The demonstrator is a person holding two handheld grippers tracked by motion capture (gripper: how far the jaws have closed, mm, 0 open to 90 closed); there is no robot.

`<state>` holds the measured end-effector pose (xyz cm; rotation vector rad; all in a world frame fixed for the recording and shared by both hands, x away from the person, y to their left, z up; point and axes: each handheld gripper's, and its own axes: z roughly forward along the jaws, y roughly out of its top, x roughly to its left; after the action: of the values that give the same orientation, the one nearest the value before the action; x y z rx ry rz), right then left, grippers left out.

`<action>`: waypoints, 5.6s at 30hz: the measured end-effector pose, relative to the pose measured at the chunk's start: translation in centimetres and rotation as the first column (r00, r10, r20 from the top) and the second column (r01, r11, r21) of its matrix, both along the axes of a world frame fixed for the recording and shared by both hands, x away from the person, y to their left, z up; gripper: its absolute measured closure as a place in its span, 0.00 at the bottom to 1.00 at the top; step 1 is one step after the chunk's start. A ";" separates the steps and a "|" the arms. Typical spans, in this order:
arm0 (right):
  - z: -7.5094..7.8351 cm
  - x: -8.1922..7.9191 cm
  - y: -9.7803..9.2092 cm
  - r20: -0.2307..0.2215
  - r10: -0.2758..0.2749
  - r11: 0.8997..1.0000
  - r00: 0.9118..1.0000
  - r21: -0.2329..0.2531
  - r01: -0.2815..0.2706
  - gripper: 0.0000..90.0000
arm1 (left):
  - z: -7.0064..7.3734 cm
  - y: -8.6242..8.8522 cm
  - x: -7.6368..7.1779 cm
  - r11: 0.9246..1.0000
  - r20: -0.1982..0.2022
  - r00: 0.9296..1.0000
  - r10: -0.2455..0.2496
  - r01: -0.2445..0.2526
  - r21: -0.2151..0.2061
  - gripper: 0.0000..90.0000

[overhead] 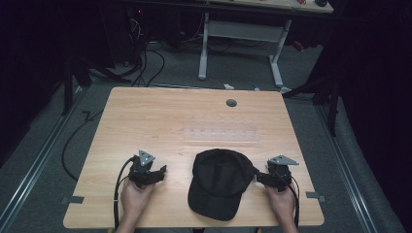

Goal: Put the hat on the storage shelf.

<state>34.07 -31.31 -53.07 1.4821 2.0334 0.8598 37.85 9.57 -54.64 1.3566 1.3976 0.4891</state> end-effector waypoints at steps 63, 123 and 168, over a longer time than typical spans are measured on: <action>5.1 -4.7 0.6 0.087 0.096 0.986 0.992 0.132 -0.107 0.60 | 0.0 0.0 0.0 1.000 -0.002 1.000 0.006 -0.006 -0.004 0.35; 5.0 -2.7 4.8 0.047 0.197 0.957 0.979 0.208 -0.203 0.96 | 0.0 0.0 0.1 1.000 -0.003 1.000 0.018 -0.018 -0.003 0.32; 13.1 -2.2 4.7 0.265 0.353 0.883 0.897 0.221 -0.413 0.97 | 4.2 -1.0 -2.6 0.927 -0.041 0.962 -0.269 0.247 -0.282 0.28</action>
<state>31.87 -26.63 -40.01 1.0565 2.1383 1.4483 35.24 8.59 -50.43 1.3163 1.2721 0.0626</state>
